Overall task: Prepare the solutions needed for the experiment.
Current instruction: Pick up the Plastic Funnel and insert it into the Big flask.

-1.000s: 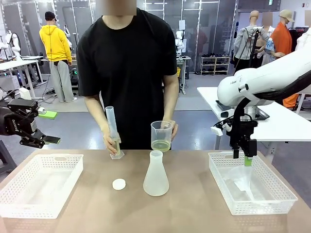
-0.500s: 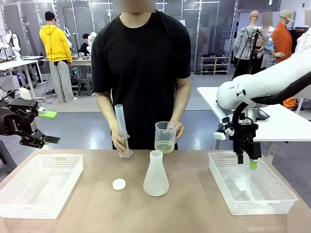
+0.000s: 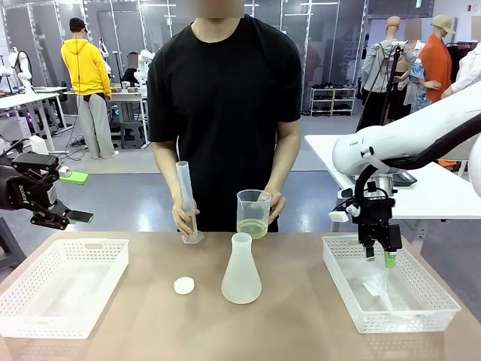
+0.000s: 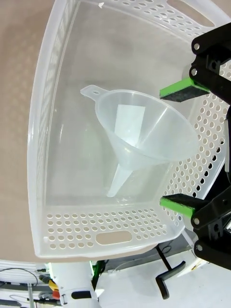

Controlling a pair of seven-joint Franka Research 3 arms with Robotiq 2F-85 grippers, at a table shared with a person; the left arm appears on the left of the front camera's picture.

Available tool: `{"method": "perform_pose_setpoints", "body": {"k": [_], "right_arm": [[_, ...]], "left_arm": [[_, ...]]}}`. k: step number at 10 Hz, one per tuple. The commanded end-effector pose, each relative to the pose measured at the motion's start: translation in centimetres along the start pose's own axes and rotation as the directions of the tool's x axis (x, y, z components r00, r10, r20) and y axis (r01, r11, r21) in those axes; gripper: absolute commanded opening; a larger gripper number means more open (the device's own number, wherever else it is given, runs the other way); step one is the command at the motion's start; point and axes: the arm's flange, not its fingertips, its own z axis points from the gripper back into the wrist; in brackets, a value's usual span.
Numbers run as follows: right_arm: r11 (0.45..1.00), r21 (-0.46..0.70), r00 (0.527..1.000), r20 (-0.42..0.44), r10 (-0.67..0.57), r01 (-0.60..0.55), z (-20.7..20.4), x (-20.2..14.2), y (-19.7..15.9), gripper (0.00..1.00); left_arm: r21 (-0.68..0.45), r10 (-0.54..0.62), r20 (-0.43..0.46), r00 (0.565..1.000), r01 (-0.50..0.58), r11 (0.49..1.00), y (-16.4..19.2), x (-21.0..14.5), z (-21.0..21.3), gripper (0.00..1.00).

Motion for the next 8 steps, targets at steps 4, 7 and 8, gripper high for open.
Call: {"method": "perform_pose_setpoints", "body": {"k": [4,7,8], "right_arm": [[0.996,0.066,0.998,0.032,0.056,-0.058,0.94,-0.48,-1.44,0.54],[0.994,0.087,0.996,0.056,0.062,-0.067,1.00,-0.46,-1.74,0.27],[0.993,0.090,0.996,0.061,0.070,-0.075,0.99,-0.42,-1.78,0.35]], "left_arm": [[-0.019,-0.003,-0.001,1.000,0.003,1.000,-0.20,0.05,0.00,1.00],[-0.019,-0.003,-0.001,1.000,0.003,1.000,-0.20,0.05,0.00,1.00],[-0.019,-0.003,-0.001,1.000,0.003,1.000,-0.20,0.05,0.00,1.00]]}}
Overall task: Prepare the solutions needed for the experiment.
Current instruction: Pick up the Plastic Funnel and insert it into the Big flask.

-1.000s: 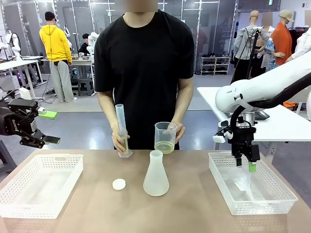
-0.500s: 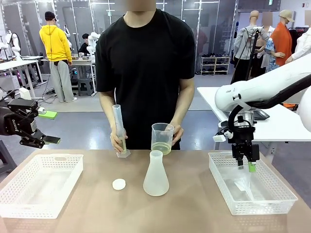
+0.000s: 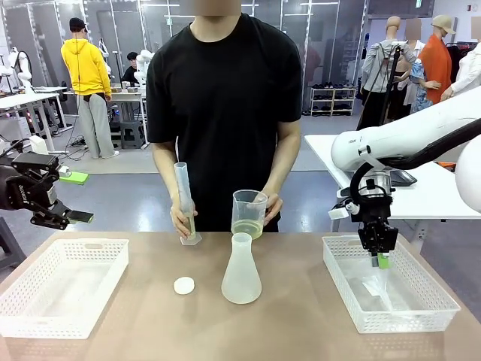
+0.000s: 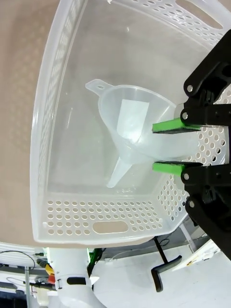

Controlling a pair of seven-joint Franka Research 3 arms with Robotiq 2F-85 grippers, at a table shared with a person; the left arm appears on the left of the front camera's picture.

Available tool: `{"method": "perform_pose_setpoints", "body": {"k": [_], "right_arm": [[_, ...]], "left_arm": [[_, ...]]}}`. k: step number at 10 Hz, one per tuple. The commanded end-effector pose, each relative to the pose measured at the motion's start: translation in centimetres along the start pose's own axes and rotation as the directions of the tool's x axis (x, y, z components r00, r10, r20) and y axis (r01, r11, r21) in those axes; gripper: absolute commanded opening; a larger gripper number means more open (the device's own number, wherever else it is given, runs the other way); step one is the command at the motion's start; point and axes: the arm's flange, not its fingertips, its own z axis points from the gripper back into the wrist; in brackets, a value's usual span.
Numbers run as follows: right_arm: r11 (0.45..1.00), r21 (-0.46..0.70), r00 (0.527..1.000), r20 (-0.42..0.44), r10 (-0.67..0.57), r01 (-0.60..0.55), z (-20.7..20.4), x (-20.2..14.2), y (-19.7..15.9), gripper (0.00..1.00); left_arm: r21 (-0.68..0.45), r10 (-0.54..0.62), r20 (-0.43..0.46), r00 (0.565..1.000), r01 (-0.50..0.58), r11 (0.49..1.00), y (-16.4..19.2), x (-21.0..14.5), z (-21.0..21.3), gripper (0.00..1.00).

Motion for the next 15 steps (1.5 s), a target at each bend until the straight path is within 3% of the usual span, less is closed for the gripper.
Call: {"method": "perform_pose_setpoints", "body": {"k": [1,2,3,9,11,15], "right_arm": [[0.999,0.018,0.999,0.026,0.039,-0.040,0.7,-0.1,-0.5,0.07],[0.999,0.020,0.998,0.032,0.048,-0.048,0.7,0.0,-0.5,0.15],[0.998,0.027,0.998,0.040,0.055,-0.056,0.7,0.0,-0.5,0.00],[0.997,0.045,0.997,0.049,0.053,-0.055,1.2,0.3,0.9,0.00],[1.000,-0.018,1.000,0.021,-0.001,0.002,3.1,1.5,3.9,0.00],[0.950,-0.290,0.990,-0.044,-0.132,0.114,8.5,5.2,13.1,0.00]], "left_arm": [[-0.019,-0.004,0.000,1.000,0.004,1.000,-0.2,0.1,0.0,1.00],[-0.019,-0.004,0.000,1.000,0.004,1.000,-0.2,0.1,0.0,1.00],[-0.019,-0.004,0.000,1.000,0.004,1.000,-0.2,0.1,0.0,1.00],[-0.019,-0.004,0.000,1.000,0.004,1.000,-0.2,0.1,0.0,1.00],[-0.019,-0.004,0.000,1.000,0.004,1.000,-0.2,0.1,0.0,1.00],[-0.019,-0.004,0.000,1.000,0.004,1.000,-0.2,0.1,0.0,1.00]]}}
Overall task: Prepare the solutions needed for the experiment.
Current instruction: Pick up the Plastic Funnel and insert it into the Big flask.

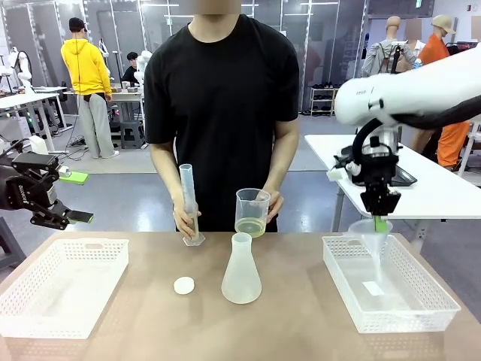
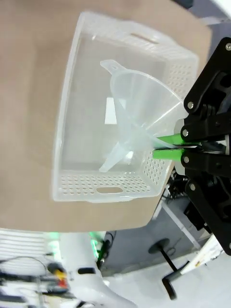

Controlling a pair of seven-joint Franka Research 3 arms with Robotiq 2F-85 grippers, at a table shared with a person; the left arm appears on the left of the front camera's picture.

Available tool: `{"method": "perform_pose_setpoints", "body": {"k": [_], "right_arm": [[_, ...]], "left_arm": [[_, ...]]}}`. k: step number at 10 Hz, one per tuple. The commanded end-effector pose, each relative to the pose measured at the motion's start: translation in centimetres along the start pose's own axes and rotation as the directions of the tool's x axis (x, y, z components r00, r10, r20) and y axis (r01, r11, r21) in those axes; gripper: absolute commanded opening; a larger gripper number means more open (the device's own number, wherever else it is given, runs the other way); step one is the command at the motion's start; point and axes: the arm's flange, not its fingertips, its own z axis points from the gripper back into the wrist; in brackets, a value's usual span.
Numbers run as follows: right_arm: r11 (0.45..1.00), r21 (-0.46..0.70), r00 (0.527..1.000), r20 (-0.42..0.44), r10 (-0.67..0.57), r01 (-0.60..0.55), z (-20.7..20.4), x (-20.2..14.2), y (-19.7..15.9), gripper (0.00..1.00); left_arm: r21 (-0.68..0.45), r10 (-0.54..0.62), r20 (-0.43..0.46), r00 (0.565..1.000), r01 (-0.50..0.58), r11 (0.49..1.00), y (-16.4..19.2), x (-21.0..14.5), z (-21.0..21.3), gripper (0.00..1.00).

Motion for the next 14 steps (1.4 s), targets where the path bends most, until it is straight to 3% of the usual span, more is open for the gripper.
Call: {"method": "perform_pose_setpoints", "body": {"k": [1,5,8,9,14], "right_arm": [[0.976,-0.192,0.993,-0.033,-0.110,0.102,0.8,1.3,5.1,0.00],[0.867,-0.453,0.970,-0.024,-0.242,0.206,4.2,2.7,11.3,0.00],[0.836,-0.494,0.961,-0.004,-0.275,0.238,4.0,3.2,12.1,0.00],[0.867,-0.462,0.977,-0.011,-0.213,0.184,5.7,3.0,12.0,0.00],[0.861,-0.470,0.975,-0.005,-0.223,0.195,5.4,3.1,12.2,0.04]], "left_arm": [[-0.018,-0.004,0.000,1.000,0.004,1.000,-0.2,0.1,0.0,1.00],[-0.018,-0.004,0.000,1.000,0.004,1.000,-0.2,0.1,0.0,1.00],[-0.018,-0.004,0.000,1.000,0.004,1.000,-0.2,0.1,0.0,1.00],[-0.018,-0.004,0.000,1.000,0.004,1.000,-0.2,0.1,0.0,1.00],[-0.018,-0.004,0.000,1.000,0.004,1.000,-0.2,0.1,0.0,1.00]]}}
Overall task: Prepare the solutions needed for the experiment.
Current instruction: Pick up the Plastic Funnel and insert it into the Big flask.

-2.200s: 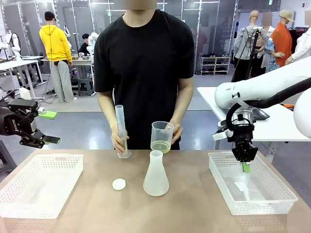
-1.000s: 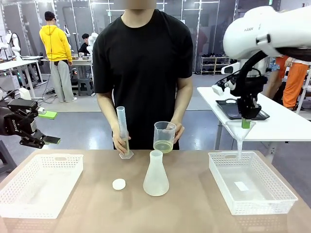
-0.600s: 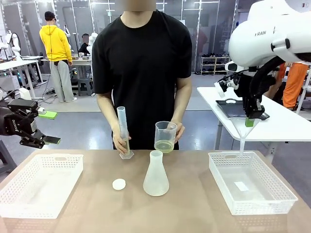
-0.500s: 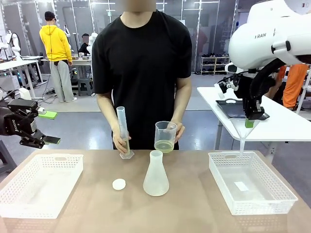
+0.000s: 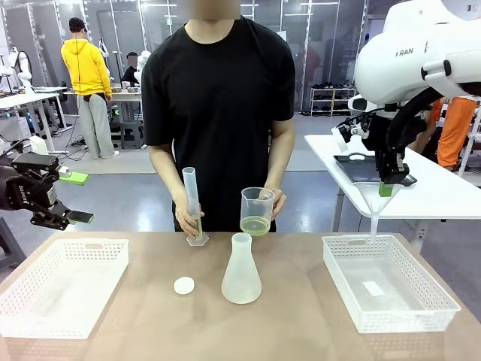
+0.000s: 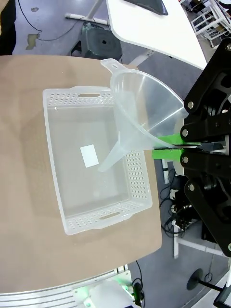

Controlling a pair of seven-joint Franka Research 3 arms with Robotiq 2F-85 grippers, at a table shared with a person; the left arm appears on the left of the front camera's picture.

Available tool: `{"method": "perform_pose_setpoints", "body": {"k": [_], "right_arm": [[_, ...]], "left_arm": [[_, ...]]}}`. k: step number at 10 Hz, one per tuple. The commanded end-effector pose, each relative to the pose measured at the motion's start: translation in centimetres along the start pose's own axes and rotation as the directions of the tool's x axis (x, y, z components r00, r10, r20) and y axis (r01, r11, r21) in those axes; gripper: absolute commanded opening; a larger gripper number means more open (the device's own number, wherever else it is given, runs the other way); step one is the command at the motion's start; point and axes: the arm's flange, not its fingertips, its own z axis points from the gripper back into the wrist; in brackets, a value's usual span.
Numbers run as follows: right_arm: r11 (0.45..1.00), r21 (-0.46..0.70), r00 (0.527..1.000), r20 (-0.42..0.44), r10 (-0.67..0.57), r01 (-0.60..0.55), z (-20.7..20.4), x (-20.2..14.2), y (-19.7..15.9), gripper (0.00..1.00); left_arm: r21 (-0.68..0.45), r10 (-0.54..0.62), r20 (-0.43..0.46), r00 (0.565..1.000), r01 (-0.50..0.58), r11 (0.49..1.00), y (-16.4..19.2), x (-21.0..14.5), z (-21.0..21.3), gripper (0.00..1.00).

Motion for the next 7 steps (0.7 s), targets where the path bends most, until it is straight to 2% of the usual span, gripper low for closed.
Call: {"method": "perform_pose_setpoints", "body": {"k": [1,2,5,7], "right_arm": [[0.994,-0.099,0.999,0.019,0.037,-0.035,0.2,1.5,-0.2,0.04],[0.971,-0.202,0.990,0.022,0.136,-0.129,0.8,3.3,0.0,0.04],[0.902,-0.351,0.951,0.088,0.297,-0.249,3.6,7.3,1.8,0.04],[0.822,-0.421,0.882,0.097,0.460,-0.383,5.5,10.2,3.7,0.04]], "left_arm": [[-0.018,-0.005,0.000,1.000,0.005,1.000,-0.2,0.1,0.0,1.00],[-0.018,-0.005,0.000,1.000,0.005,1.000,-0.2,0.1,0.0,1.00],[-0.018,-0.005,0.000,1.000,0.005,1.000,-0.2,0.1,0.0,1.00],[-0.018,-0.005,0.000,1.000,0.005,1.000,-0.2,0.1,0.0,1.00]]}}
